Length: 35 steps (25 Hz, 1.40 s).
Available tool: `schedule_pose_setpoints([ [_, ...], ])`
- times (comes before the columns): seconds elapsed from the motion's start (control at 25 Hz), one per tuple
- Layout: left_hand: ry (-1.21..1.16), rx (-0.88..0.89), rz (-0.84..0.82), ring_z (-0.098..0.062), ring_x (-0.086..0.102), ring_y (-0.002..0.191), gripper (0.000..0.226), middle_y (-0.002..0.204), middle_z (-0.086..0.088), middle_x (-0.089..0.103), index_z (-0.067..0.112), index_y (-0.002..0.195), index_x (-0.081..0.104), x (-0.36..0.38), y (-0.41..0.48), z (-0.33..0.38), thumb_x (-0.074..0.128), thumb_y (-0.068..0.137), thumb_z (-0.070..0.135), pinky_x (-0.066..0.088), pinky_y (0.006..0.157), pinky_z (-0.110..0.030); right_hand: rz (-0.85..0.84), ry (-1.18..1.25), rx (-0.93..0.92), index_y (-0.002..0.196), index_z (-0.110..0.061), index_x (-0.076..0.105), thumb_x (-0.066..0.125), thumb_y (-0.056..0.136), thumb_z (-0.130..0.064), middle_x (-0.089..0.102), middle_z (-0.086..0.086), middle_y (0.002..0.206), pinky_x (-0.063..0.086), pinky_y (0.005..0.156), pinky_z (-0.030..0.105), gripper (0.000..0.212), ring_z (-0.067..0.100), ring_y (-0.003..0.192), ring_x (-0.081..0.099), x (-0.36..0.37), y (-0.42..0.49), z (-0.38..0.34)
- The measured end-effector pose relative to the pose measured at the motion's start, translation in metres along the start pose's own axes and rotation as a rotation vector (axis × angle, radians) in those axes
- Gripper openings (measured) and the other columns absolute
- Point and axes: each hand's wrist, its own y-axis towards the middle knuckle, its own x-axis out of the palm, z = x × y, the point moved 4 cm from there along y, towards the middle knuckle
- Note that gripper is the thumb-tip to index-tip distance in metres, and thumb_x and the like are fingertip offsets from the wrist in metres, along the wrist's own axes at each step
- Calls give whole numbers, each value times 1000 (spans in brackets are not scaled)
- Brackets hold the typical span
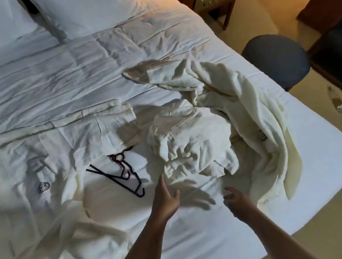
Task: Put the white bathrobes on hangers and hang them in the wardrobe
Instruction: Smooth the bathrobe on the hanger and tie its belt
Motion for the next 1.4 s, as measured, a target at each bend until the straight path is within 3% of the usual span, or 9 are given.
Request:
schedule_pose_setpoints([
  [0.12, 36, -81, 65, -34, 34, 145, 91, 157, -18, 27, 22, 160, 24, 11, 49, 0, 75, 88, 43, 33, 115, -36, -43, 22, -39, 124, -33, 58, 62, 78, -18, 68, -2, 101, 45, 64, 28, 48, 14, 73, 57, 6, 4, -20],
  [0.24, 87, -7, 107, -34, 57, 122, 40, 134, -12, 53, 14, 124, 68, 7, 66, 5, 71, 90, 35, 47, 99, -33, -73, 15, -115, 116, -46, 58, 59, 75, -29, 70, -6, 99, 51, 66, 31, 44, 11, 70, 58, 8, -10, -35],
  [0.48, -164, 166, -14, 1, 64, 98, 23, 109, 13, 70, 32, 122, 63, -41, -36, 61, 57, 101, 22, 45, 78, -16, 5, -225, -467, 135, -70, 27, 65, 90, -13, 51, -17, 135, 48, 97, 23, 82, 3, 110, 57, 8, -90, -84],
  [0.6, -229, 266, -135, 10, 64, 101, 22, 110, 19, 72, 40, 117, 61, -65, -99, 87, 57, 100, 27, 48, 95, -22, 113, -368, -797, 158, -46, 12, 68, 88, -20, 29, -9, 149, 40, 106, 28, 94, 7, 133, 36, 10, -140, -120],
  [0.72, -259, 361, -238, -4, 68, 109, 27, 114, 16, 74, 38, 117, 66, -93, -153, 109, 56, 91, 43, 48, 108, -40, 343, -353, -966, 150, -36, 37, 67, 83, -21, 38, -1, 127, 51, 92, 43, 76, 22, 113, 47, 2, -195, -162],
  [1.0, -584, 613, -195, -34, 69, 107, 28, 112, -19, 74, 9, 108, 75, -237, -328, 176, 67, 92, 30, 52, 99, -47, 624, -98, -1078, 141, -16, 46, 65, 71, -20, 50, 3, 121, 49, 80, 32, 72, 25, 103, 55, -10, -336, -239],
  [1.16, -775, 721, 18, -16, 72, 81, 15, 87, -5, 77, 18, 82, 83, -348, -432, 186, 73, 81, 30, 58, 74, -25, 289, 202, -1097, 112, -28, 55, 62, 85, -1, 67, -17, 92, 47, 67, 30, 39, 7, 79, 64, 24, -424, -300],
  [1.28, -911, 713, 136, -24, 70, 98, 37, 103, -14, 73, 10, 96, 78, -417, -488, 167, 82, 76, 41, 55, 97, -39, -169, 284, -1226, 95, -19, 68, 57, 86, 4, 69, 9, 83, 45, 64, 35, 27, 15, 72, 61, 57, -492, -347],
  [1.4, -1071, 679, 152, -19, 72, 72, 40, 78, -12, 70, 7, 79, 75, -459, -528, 140, 61, 91, 43, 61, 71, -29, -481, 361, -1265, 94, 0, 68, 56, 85, 2, 65, 20, 83, 45, 66, 35, 14, 29, 76, 61, 75, -543, -374],
])
